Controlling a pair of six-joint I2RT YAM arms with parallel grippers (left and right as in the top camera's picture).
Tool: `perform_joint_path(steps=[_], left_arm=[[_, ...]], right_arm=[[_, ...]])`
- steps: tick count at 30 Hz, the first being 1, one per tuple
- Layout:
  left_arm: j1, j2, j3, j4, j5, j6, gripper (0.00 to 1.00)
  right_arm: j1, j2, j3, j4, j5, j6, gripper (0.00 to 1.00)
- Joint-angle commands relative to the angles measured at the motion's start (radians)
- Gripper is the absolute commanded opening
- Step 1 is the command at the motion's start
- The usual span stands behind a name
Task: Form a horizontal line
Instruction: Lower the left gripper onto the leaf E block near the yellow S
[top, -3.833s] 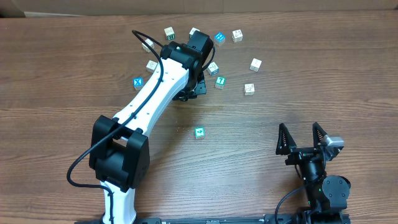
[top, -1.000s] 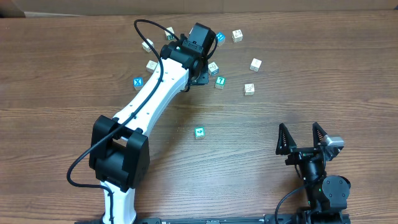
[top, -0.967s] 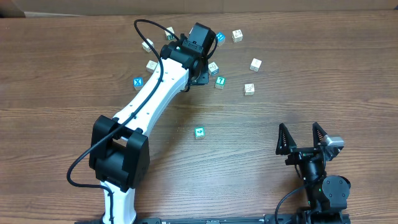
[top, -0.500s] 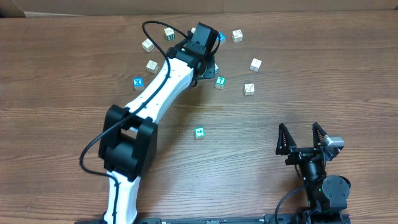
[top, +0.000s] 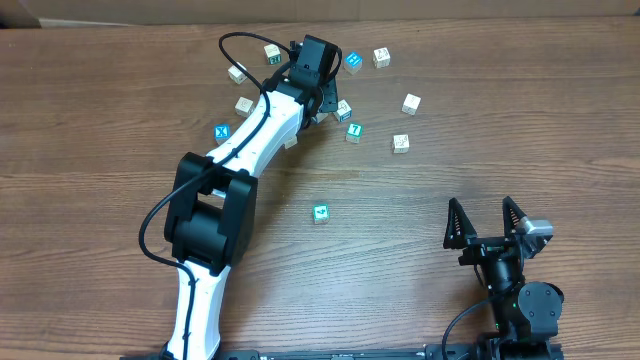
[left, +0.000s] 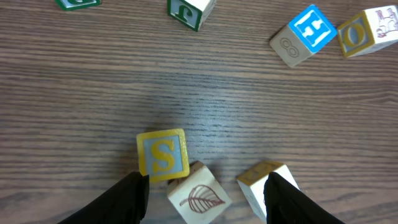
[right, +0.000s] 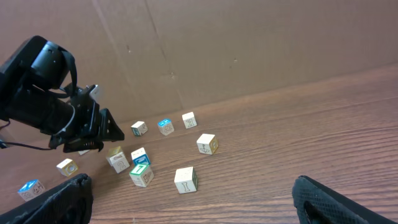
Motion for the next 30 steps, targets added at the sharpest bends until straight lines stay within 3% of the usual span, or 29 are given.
perform_joint_path(steps=[1,9,13,23,30], left_arm=[[-0.002,0.047,0.011,0.019,-0.016,-0.031,0.57],[-0.002,0.101,0.011,0.034,-0.017,-0.086,0.53],[-0.001,0.101,0.011,0.033,-0.016,-0.085,0.4],[0.001,0.1,0.016,0.013,-0.027,-0.074,0.44],[0.003,0.072,0.117,-0.064,-0.027,-0.059,0.44]], right_arm=[[-0.003,-0.01,-0.01,0.005,-0.001,-0.001,1.0],[-0.003,-0.01,-0.01,0.005,-0.001,-0.001,1.0],[-0.003,-0.01,-0.01,0.005,-0.001,-0.001,1.0],[-0.003,-0.01,-0.01,0.005,-0.001,-0.001,1.0],[-0.003,-0.01,-0.01,0.005,-0.001,-0.001,1.0]])
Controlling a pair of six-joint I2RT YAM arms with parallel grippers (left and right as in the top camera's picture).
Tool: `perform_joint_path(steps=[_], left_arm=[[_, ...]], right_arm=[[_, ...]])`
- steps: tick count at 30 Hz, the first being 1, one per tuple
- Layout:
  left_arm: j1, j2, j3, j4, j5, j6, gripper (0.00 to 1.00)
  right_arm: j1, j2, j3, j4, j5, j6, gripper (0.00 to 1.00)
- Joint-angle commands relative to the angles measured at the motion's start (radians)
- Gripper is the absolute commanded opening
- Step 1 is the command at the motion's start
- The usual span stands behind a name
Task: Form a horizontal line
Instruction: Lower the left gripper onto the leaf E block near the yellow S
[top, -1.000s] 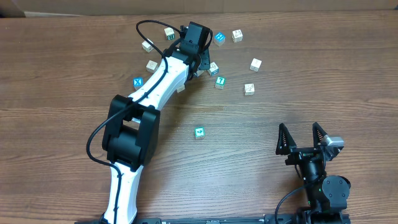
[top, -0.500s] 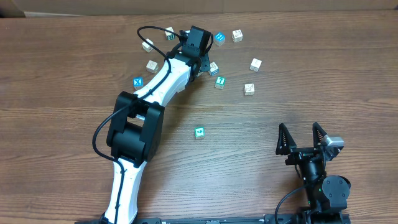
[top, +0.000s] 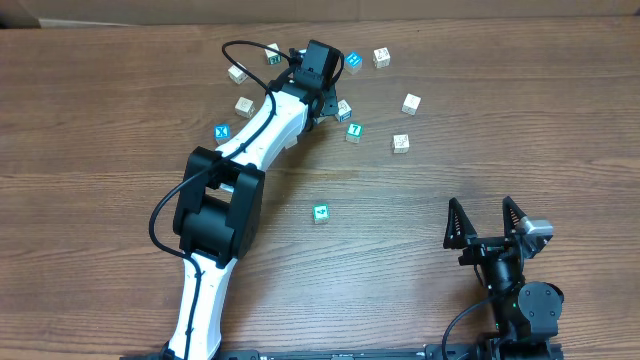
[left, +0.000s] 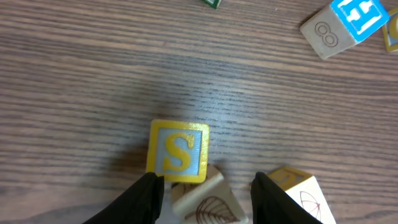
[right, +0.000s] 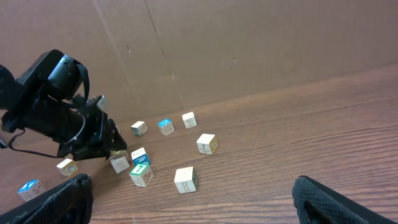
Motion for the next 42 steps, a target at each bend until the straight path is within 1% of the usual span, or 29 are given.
perform_joint_path(steps=[1,4,6,9,12,18,21,23,24,25,28,30,35,39,42], left_arm=[[0.006,0.003,0.082,-0.038,-0.006,0.009,0.45],[0.003,0.002,0.119,-0.086,-0.006,0.002,0.45],[0.003,0.002,0.118,-0.119,-0.006,-0.042,0.47],[0.003,0.003,0.105,-0.148,-0.005,-0.1,0.56],[0.003,0.011,0.093,-0.148,0.005,-0.126,0.63],[0.003,0.039,0.092,-0.146,0.005,-0.16,0.67],[0.003,0.053,0.092,-0.143,0.005,-0.175,0.67],[0.003,0.067,0.092,-0.14,0.005,-0.175,0.66],[0.003,0.082,0.092,-0.14,0.005,-0.175,0.59],[0.003,0.093,0.092,-0.139,0.005,-0.175,0.57],[0.003,0.11,0.092,-0.136,0.005,-0.175,0.52],[0.005,0.113,0.092,-0.136,0.005,-0.175,0.47],[0.005,0.107,0.095,-0.138,0.001,-0.16,0.47],[0.005,0.104,0.109,-0.141,-0.003,-0.122,0.51],[0.005,0.104,0.135,-0.151,-0.003,-0.101,0.49]], right_arm=[[-0.003,-0.01,-0.01,0.005,-0.001,-0.001,1.0],[-0.003,-0.01,-0.01,0.005,-0.001,-0.001,1.0],[-0.003,-0.01,-0.01,0.005,-0.001,-0.001,1.0],[-0.003,-0.01,-0.01,0.005,-0.001,-0.001,1.0],[-0.003,-0.01,-0.01,0.005,-0.001,-0.001,1.0],[-0.003,-0.01,-0.01,0.005,-0.001,-0.001,1.0],[-0.003,-0.01,-0.01,0.005,-0.001,-0.001,1.0],[-0.003,-0.01,-0.01,0.005,-0.001,-0.001,1.0],[-0.003,-0.01,-0.01,0.005,-0.001,-0.001,1.0],[-0.003,-0.01,-0.01,0.005,-0.001,-0.001,1.0],[-0.003,-0.01,-0.01,0.005,-0.001,-0.001,1.0],[-0.003,-0.01,-0.01,0.005,-0.001,-0.001,1.0],[-0.003,-0.01,-0.01,0.005,-0.001,-0.001,1.0],[-0.003,-0.01,-0.01,0.005,-0.001,-0.001,1.0],[-0.003,-0.01,-0.01,0.005,-0.001,-0.001,1.0]])
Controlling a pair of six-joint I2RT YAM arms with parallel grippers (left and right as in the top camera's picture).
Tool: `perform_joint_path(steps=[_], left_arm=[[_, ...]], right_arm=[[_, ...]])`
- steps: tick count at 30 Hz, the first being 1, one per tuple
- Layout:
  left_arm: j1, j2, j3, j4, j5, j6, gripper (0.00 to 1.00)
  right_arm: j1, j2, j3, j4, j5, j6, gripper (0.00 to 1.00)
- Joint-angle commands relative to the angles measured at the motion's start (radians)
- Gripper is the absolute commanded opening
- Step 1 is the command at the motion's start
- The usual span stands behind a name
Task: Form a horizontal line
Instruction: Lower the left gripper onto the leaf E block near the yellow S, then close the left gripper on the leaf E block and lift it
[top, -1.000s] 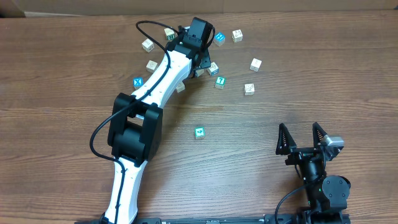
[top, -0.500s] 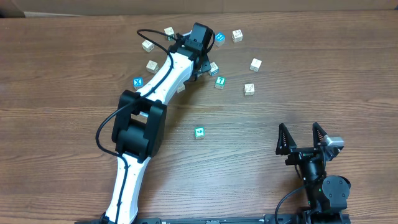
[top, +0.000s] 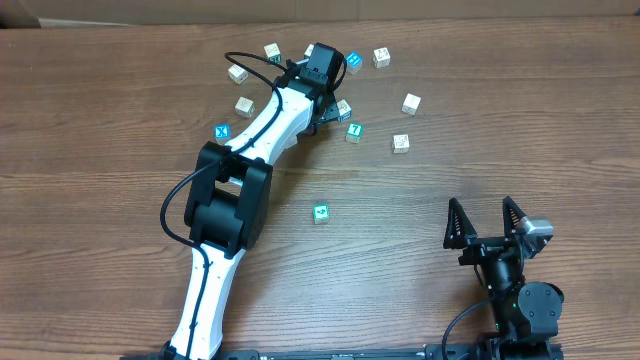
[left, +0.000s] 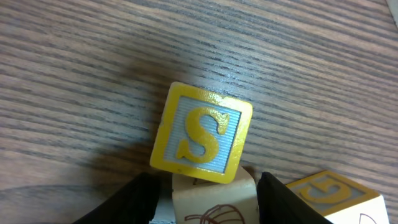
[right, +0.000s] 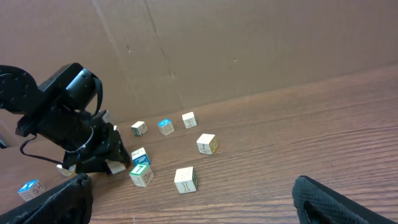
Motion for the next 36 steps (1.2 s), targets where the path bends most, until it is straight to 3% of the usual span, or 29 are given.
perform_joint_path(steps=[1,5,22,36], left_arm=[[0.005,0.006,0.048,-0.019,-0.006,0.043,0.47],[0.005,0.006,0.073,-0.04,-0.006,0.042,0.41],[0.004,-0.006,0.077,-0.089,-0.003,0.085,0.35],[0.004,-0.264,0.082,-0.295,-0.002,0.136,0.28]], right_arm=[[-0.003,-0.01,-0.01,0.005,-0.001,-0.001,1.0],[-0.003,-0.01,-0.01,0.005,-0.002,-0.001,1.0],[-0.003,-0.01,-0.01,0.005,-0.002,-0.001,1.0],[-0.003,-0.01,-0.01,0.005,-0.001,-0.001,1.0]])
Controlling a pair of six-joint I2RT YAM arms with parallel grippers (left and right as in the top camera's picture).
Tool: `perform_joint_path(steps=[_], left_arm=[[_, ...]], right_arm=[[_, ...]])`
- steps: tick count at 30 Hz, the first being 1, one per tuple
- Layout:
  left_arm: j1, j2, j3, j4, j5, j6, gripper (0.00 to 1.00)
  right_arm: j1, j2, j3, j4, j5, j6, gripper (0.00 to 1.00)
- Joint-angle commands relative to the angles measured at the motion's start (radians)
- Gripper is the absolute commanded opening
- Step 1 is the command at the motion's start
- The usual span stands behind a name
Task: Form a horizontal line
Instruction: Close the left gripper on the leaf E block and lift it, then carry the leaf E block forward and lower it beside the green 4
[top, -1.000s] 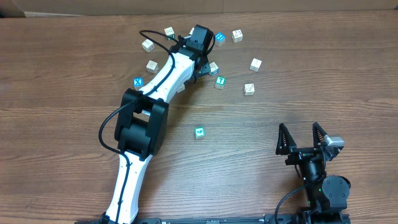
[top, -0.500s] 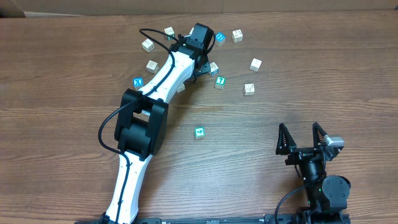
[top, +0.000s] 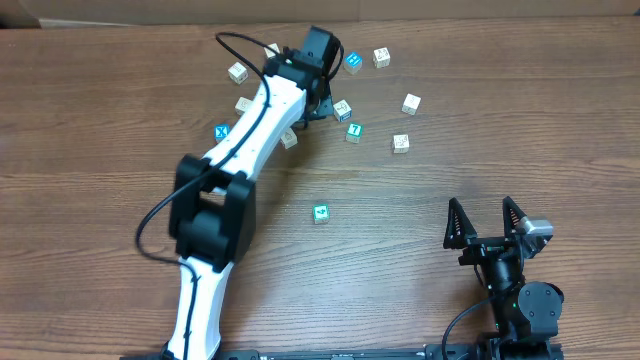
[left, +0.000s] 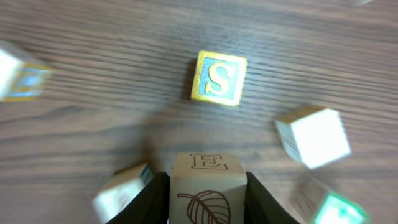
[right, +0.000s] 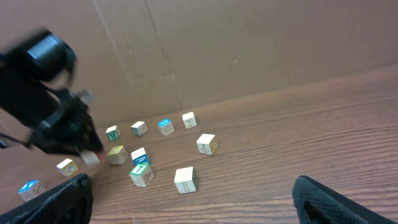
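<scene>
My left gripper (top: 318, 60) hangs over the cluster of letter blocks at the far side of the table. It is shut on a wooden block with a leaf drawing and an E (left: 208, 188), held clear of the table. Below it lie a yellow S block (left: 219, 77) and a white block (left: 314, 137); this view is smeared by motion. My right gripper (top: 490, 232) stands open near the table's front right, with nothing between its fingers (right: 68, 199).
Several loose blocks are scattered across the far middle of the table, among them a green 7 block (top: 354, 131) and a blue one (top: 353, 61). A lone green block (top: 321, 212) lies mid-table. A cardboard wall (right: 249, 43) backs the table.
My left gripper has shut on the leaf block and now holds it well above the table; the S block looks much smaller below. The right arm is unmoved.
My left gripper stood open over the S block, the leaf block and a third block. It was then lower, and then had its fingers on either side of the leaf block. Now it holds that block, raised off the table.
</scene>
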Motion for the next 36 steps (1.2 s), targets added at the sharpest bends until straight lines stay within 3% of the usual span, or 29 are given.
perform_joint_path(steps=[1,9,18,36], left_arm=[[0.003,-0.132,0.03,-0.064,-0.003,0.023,0.27],[0.003,-0.251,0.029,-0.294,-0.002,0.023,0.25],[0.002,-0.261,0.027,-0.524,-0.002,0.046,0.25],[-0.024,-0.261,0.027,-0.734,0.001,0.072,0.26]], right_arm=[[-0.003,-0.01,-0.01,0.005,-0.001,-0.001,1.0],[-0.003,-0.01,-0.01,0.005,-0.001,-0.001,1.0],[-0.003,-0.01,-0.01,0.005,-0.001,-0.001,1.0],[-0.003,-0.01,-0.01,0.005,-0.001,-0.001,1.0]])
